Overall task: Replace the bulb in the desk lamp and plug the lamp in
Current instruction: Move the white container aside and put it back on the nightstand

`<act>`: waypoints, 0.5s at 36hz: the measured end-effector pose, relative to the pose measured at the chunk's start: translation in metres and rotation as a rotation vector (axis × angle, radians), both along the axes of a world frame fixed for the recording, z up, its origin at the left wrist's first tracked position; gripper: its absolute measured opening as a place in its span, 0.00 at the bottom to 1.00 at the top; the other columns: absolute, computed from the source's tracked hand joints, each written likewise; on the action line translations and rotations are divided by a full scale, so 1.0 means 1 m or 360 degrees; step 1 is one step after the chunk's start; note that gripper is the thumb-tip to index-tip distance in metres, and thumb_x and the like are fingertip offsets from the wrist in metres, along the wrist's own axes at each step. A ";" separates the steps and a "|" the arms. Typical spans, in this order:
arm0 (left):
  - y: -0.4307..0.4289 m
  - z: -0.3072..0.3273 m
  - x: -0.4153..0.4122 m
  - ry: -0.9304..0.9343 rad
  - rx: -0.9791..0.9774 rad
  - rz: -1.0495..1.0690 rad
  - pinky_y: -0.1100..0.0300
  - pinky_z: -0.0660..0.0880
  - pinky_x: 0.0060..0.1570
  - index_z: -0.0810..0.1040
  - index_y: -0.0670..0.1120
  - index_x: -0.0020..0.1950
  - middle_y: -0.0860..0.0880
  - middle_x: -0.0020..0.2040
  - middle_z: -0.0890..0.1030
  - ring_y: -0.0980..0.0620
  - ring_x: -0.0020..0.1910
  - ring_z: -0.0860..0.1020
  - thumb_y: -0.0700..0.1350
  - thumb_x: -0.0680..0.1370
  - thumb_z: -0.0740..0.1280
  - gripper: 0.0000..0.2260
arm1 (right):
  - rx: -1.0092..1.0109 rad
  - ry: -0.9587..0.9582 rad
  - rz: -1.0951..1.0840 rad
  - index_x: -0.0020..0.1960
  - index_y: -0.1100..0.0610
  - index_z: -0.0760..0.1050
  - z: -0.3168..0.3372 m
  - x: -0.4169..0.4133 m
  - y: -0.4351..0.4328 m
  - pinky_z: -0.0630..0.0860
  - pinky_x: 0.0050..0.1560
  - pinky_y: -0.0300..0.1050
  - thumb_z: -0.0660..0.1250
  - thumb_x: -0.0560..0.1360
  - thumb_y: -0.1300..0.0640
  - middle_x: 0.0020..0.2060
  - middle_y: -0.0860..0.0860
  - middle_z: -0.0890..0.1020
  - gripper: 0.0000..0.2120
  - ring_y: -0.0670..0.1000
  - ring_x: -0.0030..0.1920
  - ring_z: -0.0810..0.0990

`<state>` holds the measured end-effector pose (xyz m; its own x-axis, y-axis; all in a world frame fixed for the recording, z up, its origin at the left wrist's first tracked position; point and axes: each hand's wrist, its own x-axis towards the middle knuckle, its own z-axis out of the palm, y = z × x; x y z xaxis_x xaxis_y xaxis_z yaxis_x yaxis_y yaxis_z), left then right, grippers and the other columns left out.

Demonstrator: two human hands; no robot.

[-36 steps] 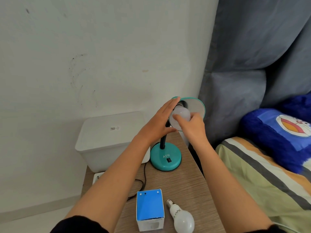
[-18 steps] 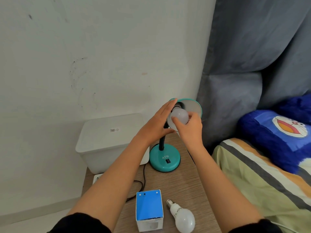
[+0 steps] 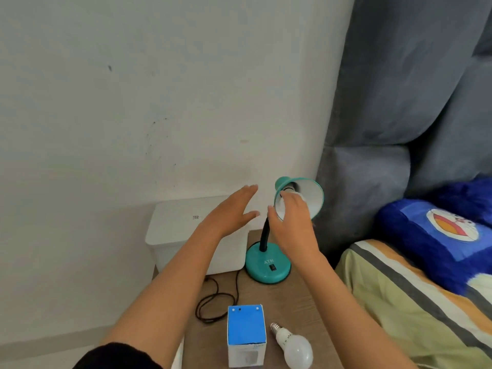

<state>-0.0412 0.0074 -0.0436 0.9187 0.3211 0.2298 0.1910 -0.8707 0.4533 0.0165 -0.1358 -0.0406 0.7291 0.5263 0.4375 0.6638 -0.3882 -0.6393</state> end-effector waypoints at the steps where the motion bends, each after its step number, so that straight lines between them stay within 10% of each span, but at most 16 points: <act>1: 0.007 -0.002 -0.008 0.0014 0.0001 0.0058 0.58 0.54 0.72 0.52 0.50 0.76 0.51 0.77 0.54 0.55 0.76 0.51 0.52 0.80 0.60 0.28 | -0.0031 -0.0035 0.0043 0.71 0.61 0.62 -0.003 -0.007 0.004 0.60 0.69 0.41 0.59 0.79 0.54 0.70 0.55 0.68 0.23 0.52 0.71 0.63; 18: 0.126 -0.081 -0.118 0.0155 -0.0515 0.0911 0.47 0.62 0.70 0.55 0.41 0.73 0.42 0.73 0.60 0.46 0.72 0.60 0.60 0.78 0.56 0.31 | -0.0759 0.0238 0.0232 0.71 0.65 0.59 -0.079 0.025 0.107 0.64 0.70 0.51 0.53 0.80 0.46 0.69 0.61 0.66 0.28 0.58 0.70 0.64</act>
